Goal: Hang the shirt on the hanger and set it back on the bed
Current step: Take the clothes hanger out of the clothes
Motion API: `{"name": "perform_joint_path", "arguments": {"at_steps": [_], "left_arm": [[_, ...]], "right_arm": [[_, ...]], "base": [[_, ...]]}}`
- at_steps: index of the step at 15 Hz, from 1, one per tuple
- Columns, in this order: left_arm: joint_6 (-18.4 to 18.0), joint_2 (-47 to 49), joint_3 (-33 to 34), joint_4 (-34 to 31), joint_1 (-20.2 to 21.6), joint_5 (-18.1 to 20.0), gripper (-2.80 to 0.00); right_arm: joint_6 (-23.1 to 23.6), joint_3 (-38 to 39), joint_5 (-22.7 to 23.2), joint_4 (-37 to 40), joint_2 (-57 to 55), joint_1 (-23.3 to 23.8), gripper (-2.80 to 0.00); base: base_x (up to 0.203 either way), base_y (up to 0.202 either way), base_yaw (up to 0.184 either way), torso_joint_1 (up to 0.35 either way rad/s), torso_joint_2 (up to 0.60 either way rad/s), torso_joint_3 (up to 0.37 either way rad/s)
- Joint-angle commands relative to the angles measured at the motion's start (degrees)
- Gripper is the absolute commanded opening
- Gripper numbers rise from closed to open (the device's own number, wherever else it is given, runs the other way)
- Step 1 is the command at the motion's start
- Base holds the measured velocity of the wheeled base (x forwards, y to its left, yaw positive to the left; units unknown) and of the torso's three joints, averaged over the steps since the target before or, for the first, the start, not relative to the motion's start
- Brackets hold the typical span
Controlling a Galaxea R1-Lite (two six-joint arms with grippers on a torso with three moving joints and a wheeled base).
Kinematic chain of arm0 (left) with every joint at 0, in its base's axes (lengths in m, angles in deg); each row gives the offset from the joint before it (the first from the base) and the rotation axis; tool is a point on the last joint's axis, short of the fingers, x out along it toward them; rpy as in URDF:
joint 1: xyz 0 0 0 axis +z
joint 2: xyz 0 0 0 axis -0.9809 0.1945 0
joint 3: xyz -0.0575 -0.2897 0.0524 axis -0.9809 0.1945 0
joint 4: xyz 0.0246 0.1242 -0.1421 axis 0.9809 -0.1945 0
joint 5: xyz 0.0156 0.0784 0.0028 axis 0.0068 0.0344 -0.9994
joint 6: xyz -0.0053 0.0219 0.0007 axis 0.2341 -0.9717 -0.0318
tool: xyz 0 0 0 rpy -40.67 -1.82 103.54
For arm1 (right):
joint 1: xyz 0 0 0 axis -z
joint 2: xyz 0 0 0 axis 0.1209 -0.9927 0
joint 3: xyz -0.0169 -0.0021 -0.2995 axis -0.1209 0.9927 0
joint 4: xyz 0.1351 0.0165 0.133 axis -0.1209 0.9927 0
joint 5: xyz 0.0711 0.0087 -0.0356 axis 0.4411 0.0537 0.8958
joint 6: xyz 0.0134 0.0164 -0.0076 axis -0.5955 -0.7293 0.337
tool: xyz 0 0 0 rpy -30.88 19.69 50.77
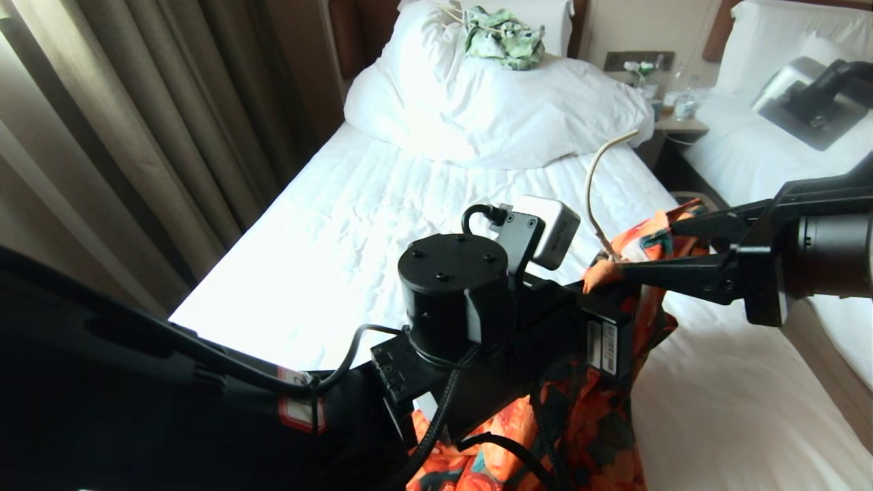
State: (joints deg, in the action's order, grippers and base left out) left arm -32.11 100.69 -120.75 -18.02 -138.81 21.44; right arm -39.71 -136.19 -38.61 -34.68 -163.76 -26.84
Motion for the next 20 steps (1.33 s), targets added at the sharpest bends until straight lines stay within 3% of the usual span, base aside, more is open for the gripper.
{"name": "perform_joint_path", "arguments": {"at_steps": [1, 4, 8, 18, 19, 20], "left_arm": [[0.0, 0.1, 0.0, 0.3, 0.0, 0.0, -2.8], [0.0, -0.1, 0.1, 0.3, 0.0, -0.1, -2.8], [0.0, -0.7, 0.4, 0.3, 0.0, -0.1, -2.8], [-0.2, -2.3, 1.0, 0.2, 0.4, 0.7, -2.8], [-0.2, -2.3, 1.1, 0.2, 0.5, 0.7, -2.8], [-0.2, -2.4, 1.4, 0.2, 0.6, 0.7, -2.8]], "right_arm": [[0.3, 2.2, -0.8, -3.6, 0.4, -2.0, 0.0], [0.6, 3.6, -0.8, -5.1, 0.8, -3.8, 0.0], [2.3, 7.6, -1.1, -14.4, 0.6, -5.1, 0.0], [2.2, 8.0, -3.9, -18.2, -2.3, -6.2, 0.0], [2.0, 8.2, -4.0, -19.9, -2.7, -6.2, -2.8], [1.9, 8.1, -4.0, -20.4, -2.9, -6.2, -2.8]], "base": [[0.0, 0.0, 0.0, 0.0, 0.0, 0.0], [0.0, 0.0, 0.0, 0.0, 0.0, 0.0], [0.0, 0.0, 0.0, 0.0, 0.0, 0.0], [0.0, 0.0, 0.0, 0.0, 0.0, 0.0], [0.0, 0.0, 0.0, 0.0, 0.0, 0.0], [0.0, 0.0, 0.0, 0.0, 0.0, 0.0]]}}
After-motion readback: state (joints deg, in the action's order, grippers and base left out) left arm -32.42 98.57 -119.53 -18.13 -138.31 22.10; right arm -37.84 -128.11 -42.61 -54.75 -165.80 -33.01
